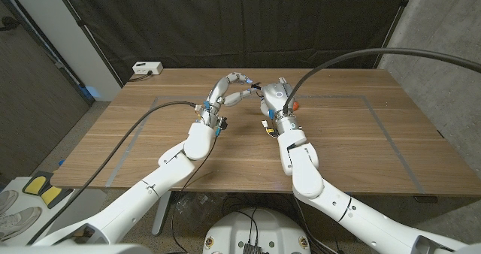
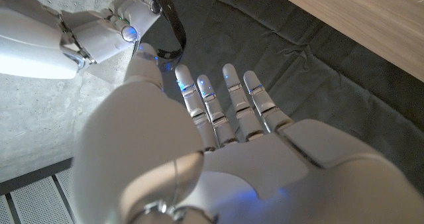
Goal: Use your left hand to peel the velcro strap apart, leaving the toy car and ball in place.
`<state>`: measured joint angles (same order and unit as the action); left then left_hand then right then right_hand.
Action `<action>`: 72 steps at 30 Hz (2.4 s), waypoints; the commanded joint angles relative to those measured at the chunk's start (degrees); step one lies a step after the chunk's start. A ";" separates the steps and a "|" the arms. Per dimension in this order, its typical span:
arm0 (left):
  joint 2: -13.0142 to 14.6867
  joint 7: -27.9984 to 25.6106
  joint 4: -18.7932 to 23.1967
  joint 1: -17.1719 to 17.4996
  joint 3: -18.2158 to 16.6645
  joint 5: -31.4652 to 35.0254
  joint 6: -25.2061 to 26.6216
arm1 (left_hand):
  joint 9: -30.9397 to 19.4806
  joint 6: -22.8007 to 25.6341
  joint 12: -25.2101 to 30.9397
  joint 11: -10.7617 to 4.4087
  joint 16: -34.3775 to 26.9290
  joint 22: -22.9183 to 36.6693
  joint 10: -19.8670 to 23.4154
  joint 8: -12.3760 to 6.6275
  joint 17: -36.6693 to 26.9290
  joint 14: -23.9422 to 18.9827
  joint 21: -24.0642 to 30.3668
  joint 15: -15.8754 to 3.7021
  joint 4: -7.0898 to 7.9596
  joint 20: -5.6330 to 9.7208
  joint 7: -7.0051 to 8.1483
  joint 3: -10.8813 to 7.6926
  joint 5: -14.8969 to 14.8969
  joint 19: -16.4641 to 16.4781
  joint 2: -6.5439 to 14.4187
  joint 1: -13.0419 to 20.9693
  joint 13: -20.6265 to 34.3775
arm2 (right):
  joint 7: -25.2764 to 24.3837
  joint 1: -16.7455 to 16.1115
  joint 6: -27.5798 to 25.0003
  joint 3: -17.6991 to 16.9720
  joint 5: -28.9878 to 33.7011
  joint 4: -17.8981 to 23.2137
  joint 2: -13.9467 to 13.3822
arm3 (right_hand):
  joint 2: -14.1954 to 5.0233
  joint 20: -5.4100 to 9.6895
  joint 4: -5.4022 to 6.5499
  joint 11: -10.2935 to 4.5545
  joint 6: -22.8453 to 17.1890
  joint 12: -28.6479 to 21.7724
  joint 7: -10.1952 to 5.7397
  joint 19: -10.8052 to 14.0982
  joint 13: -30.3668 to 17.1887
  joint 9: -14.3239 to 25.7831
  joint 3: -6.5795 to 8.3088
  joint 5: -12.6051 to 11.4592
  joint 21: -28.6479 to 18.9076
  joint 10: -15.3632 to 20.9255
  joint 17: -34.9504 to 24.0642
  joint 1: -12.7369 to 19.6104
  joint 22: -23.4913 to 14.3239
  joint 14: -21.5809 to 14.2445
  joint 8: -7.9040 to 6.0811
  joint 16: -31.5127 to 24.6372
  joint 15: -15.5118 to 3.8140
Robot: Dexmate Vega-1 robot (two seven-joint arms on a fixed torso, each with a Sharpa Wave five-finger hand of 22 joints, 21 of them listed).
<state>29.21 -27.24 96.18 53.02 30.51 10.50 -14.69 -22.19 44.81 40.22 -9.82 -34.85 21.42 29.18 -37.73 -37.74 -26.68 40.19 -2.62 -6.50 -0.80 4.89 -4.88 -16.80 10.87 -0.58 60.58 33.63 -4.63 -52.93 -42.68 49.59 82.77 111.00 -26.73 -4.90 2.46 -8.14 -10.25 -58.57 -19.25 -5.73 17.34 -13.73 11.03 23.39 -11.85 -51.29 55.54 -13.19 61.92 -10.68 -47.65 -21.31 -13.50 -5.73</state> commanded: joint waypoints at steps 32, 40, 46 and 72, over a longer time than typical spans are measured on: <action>-2.97 -5.25 -0.93 0.89 -0.56 -0.20 0.90 | 7.44 10.84 4.77 0.70 1.45 0.65 10.45 1.00 1.05 -10.80 6.89 -8.78 0.23 0.54 -2.46 -6.86 5.32 2.60 10.61 7.22 -2.78 | -8.08 -2.00 2.83 -1.31 -3.78 0.89 -1.24 | -0.26 2.82 -0.37 -0.38 -5.05 0.37 0.05 -0.27 -0.22 0.25 -0.13 -0.28 -0.56 0.33 -0.45 0.34 -0.10 -0.88 0.24 0.18 -8.02; -2.36 -3.00 -0.04 0.48 -0.19 -1.03 0.64 | 6.73 9.32 6.43 1.21 1.57 0.96 8.83 1.47 -0.67 -8.71 7.66 -8.55 0.20 -0.12 -4.11 -7.74 5.61 0.63 11.40 8.32 -0.33 | -16.70 -4.19 10.98 -4.95 -16.53 4.38 -3.55 | -0.21 3.10 -0.42 -0.45 -5.11 0.40 -0.03 0.00 -0.25 0.25 -0.18 -0.27 -0.72 0.39 -0.52 0.41 -0.10 -0.96 0.29 0.16 -8.04; -2.64 1.63 -0.09 0.26 -0.26 -6.75 -0.71 | 6.19 9.83 7.58 1.60 1.22 1.15 8.43 1.08 -1.79 -8.17 8.26 -8.44 0.37 -0.14 -4.99 -8.07 5.63 -0.07 11.41 8.67 1.04 | -23.59 -6.10 20.92 -9.37 -31.52 5.12 -4.25 | 0.08 3.59 -0.63 -0.57 -5.16 0.53 -0.29 -0.08 -0.26 0.26 -0.44 -0.31 -0.82 0.34 -0.68 0.67 -0.13 -0.96 0.39 0.10 -8.13; -3.60 5.66 -0.12 -0.85 0.67 -9.71 -1.13 | 4.19 10.36 11.17 2.47 1.23 1.95 7.66 0.18 -3.74 -7.39 10.74 -8.09 0.43 0.56 -6.05 -9.35 6.04 -2.26 10.94 9.84 5.11 | -39.64 -7.21 48.73 -17.09 -62.86 -7.64 2.12 | -1.18 5.02 0.17 -0.53 -3.70 0.64 -2.07 -4.80 -1.43 2.72 -4.06 -0.68 -0.56 -0.61 -3.54 1.09 -0.78 -1.08 0.45 -1.89 -8.12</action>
<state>25.82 -23.05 96.23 52.54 30.95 2.00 -15.66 -17.43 54.65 50.91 -7.56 -33.26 23.18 36.80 -37.12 -41.26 -34.35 50.42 -3.07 -6.86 -0.19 -0.77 -12.86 -10.63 9.15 8.92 68.48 36.84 -38.90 -59.94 -6.74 35.41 32.62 108.82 -27.42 -5.45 2.35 -7.96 -10.57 -59.50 -18.79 -5.64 13.14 -14.81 11.13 19.87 -12.14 -51.63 55.63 -16.37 62.91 -11.20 -48.87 -20.36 -15.28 -6.34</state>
